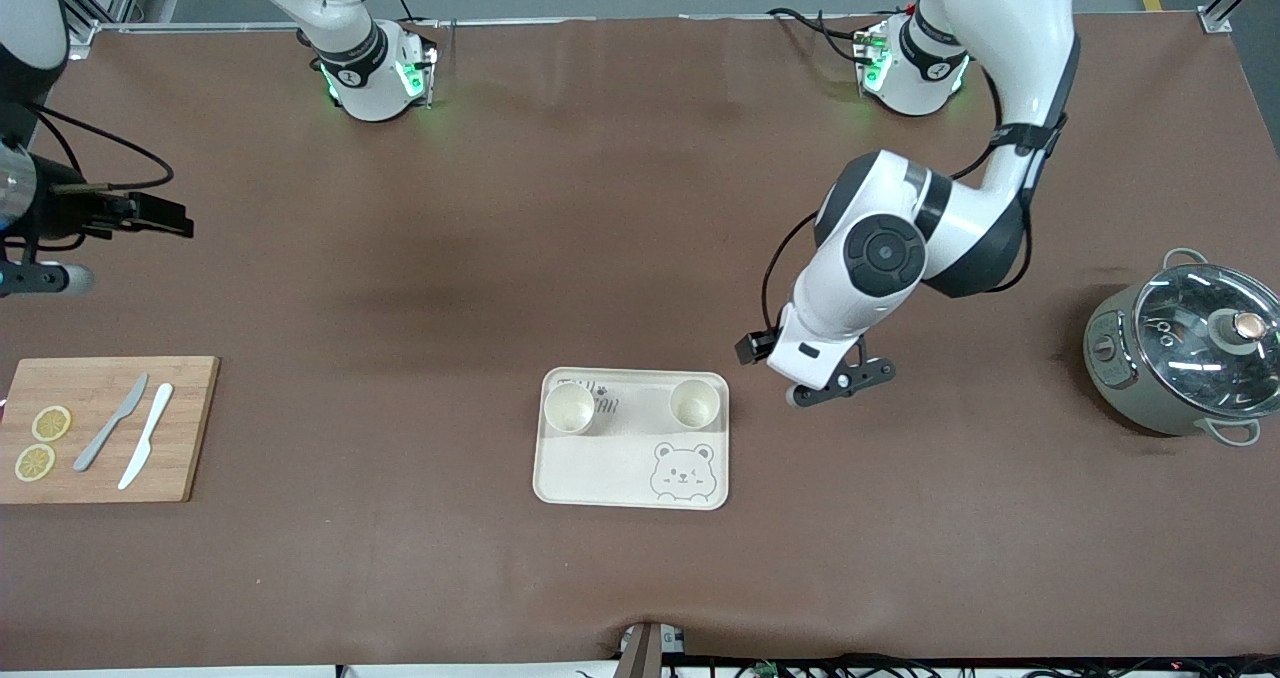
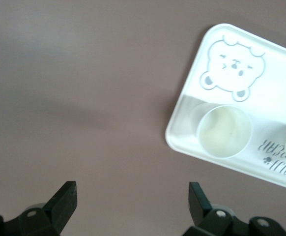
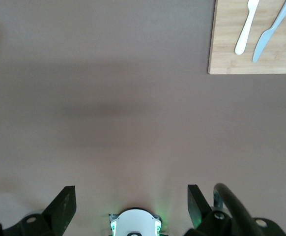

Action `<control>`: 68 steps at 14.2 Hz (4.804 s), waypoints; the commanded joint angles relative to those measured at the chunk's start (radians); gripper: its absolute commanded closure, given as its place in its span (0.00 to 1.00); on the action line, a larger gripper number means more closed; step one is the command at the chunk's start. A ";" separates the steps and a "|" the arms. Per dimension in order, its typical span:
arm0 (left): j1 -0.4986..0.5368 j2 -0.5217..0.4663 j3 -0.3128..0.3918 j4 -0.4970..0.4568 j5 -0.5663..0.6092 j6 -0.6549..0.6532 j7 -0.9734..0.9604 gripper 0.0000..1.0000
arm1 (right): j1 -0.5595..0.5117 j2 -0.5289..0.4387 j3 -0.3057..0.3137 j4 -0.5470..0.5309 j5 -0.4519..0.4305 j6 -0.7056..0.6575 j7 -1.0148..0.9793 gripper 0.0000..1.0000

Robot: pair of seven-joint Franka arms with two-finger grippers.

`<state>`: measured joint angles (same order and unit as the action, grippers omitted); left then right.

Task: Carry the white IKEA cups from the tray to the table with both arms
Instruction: 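Reach the left gripper down to the white cup on the tray, then grasp the cup with the left gripper while the right gripper reaches the other cup, then lift both cups off the tray and carry them apart, then lower the right cup beside the cutting board while the left gripper lowers its cup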

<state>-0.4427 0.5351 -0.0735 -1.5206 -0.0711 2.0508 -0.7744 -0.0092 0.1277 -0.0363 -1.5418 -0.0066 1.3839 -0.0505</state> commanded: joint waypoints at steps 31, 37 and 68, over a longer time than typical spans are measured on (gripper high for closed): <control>0.082 -0.004 0.014 0.027 -0.001 0.192 0.131 1.00 | 0.508 0.582 0.018 0.045 0.267 0.849 1.288 0.18; 0.284 -0.058 0.011 -0.013 -0.003 0.046 0.394 1.00 | 0.551 0.625 0.016 0.058 0.283 0.939 1.353 0.94; 0.380 0.057 0.006 -0.225 0.073 0.315 0.458 1.00 | -0.083 0.263 0.007 -0.434 0.079 0.753 -0.098 1.00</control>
<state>-0.0734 0.5971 -0.0607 -1.7402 -0.0165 2.3536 -0.3168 -0.0588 0.4258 -0.0492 -1.9247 0.0878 2.1237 -0.1154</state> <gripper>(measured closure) 0.965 0.969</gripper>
